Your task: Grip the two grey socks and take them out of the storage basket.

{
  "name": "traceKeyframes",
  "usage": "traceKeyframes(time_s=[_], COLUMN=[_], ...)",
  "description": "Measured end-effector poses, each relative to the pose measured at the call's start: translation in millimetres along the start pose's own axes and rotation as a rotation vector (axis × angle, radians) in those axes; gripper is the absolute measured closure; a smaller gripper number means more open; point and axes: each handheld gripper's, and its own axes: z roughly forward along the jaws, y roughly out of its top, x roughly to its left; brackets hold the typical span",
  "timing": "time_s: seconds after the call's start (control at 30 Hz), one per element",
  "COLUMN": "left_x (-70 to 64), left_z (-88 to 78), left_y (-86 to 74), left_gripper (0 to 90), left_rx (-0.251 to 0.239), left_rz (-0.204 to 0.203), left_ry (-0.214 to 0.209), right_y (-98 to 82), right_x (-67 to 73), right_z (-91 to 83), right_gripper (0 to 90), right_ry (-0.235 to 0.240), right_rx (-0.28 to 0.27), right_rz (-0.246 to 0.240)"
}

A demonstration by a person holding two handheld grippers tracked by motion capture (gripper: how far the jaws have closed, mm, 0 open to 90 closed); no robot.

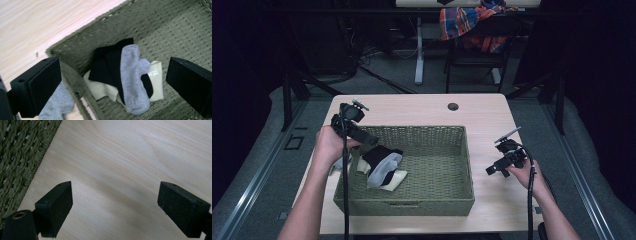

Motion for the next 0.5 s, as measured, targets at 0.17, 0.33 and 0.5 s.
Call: traceKeyframes(time_s=[0.17, 0.33, 0.5], left_x=[-8.6, -13.9, -20.3], left_z=[11.5, 22.2, 36.0], left_y=[0.4, -2.4, -4.9], left_gripper=[0.0, 0.0, 0.0], left_rx=[0.017, 0.031, 0.055], left_rz=[0.019, 0.024, 0.035], left_ry=[-0.018, -0.036, -0.056], right_y=[-0.3, -0.2, -0.6], right_x=[-0.1, -0.4, 0.3], right_z=[0.7, 1.0, 1.9], right_gripper=[12.3, 12.3, 12.3], right_ry=[0.002, 0.003, 0.005], right_rx=[0.0, 0.005, -0.009], right_rz=[0.002, -0.002, 0.008])
